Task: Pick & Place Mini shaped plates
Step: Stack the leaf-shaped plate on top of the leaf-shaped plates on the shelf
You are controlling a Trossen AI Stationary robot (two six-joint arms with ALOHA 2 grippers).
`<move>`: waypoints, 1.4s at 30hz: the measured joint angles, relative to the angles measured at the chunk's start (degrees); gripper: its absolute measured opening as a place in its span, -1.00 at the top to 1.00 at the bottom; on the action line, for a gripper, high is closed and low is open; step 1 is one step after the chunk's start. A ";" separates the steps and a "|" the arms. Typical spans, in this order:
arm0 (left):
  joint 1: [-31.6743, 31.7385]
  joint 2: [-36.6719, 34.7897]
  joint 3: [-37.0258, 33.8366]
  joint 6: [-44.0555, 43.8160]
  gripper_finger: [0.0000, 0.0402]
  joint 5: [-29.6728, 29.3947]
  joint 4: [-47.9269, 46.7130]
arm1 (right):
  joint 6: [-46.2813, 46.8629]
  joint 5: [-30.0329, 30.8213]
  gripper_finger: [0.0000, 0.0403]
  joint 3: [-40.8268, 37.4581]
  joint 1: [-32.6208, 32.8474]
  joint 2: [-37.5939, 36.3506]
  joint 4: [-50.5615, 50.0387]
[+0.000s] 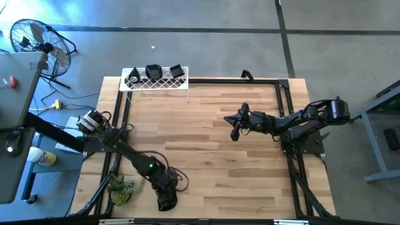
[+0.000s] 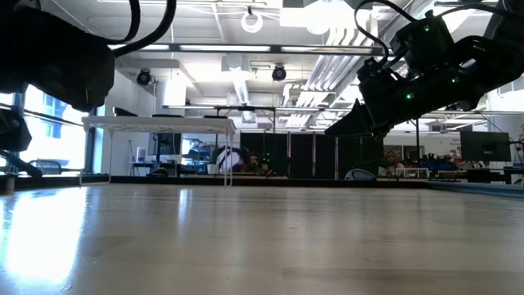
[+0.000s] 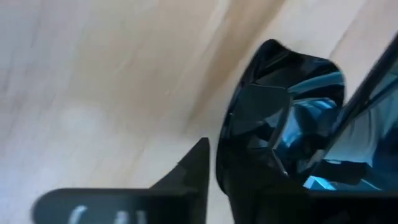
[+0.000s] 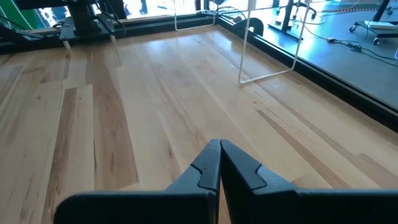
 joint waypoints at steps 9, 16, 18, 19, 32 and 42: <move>0.04 -0.06 0.74 1.70 0.97 0.04 1.94 | 0.04 0.00 0.99 0.00 -0.01 0.00 0.00; 4.00 -0.18 7.55 8.40 0.99 -0.27 -5.91 | 0.15 0.00 0.97 0.00 0.02 0.00 0.00; 5.82 -1.59 8.98 11.38 0.99 -0.55 -7.46 | 0.15 0.00 0.97 0.00 0.01 0.00 0.01; 7.03 -2.37 9.60 12.68 0.99 -0.55 -7.96 | 0.15 -0.02 0.97 0.00 0.02 0.00 0.00; 26.79 -23.35 10.10 22.11 1.00 -15.39 -14.59 | 0.17 -0.22 0.97 0.02 0.02 0.00 -0.32; 49.44 -38.45 9.98 -1.52 1.00 -32.34 -26.62 | -0.29 -0.22 0.97 0.02 0.02 0.00 -0.24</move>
